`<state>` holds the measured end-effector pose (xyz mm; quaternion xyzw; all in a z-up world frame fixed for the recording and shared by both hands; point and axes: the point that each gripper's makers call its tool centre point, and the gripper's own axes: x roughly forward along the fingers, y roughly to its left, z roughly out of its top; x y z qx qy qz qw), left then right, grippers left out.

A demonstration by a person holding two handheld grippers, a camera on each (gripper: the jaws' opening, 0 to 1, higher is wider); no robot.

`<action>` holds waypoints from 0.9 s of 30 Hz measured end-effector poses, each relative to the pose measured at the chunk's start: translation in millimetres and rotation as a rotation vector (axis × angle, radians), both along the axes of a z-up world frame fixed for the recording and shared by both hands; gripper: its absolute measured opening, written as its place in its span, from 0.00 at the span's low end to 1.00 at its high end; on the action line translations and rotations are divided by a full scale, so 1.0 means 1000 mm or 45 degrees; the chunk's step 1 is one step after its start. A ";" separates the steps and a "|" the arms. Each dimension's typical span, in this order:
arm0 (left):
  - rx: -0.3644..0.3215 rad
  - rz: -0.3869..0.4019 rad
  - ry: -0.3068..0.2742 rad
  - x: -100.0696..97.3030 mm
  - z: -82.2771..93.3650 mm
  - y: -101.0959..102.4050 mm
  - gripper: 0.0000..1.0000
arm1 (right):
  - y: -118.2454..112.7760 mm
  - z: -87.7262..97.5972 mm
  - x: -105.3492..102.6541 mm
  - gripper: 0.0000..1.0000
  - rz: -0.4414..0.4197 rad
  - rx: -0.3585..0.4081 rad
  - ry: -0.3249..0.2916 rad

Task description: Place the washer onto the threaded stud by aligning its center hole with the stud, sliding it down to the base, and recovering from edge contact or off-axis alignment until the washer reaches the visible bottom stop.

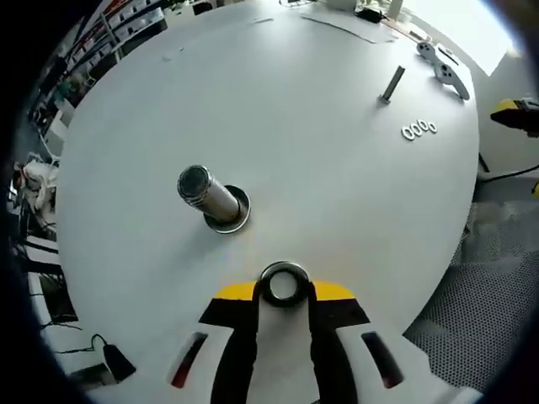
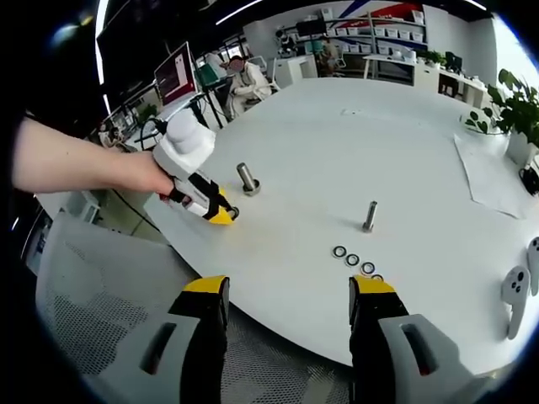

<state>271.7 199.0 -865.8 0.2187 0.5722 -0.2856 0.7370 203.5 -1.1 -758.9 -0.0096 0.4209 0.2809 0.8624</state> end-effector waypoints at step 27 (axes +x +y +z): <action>0.049 -0.036 0.058 -0.006 -0.002 0.006 0.27 | 0.001 0.000 -0.001 0.60 -0.001 0.008 0.008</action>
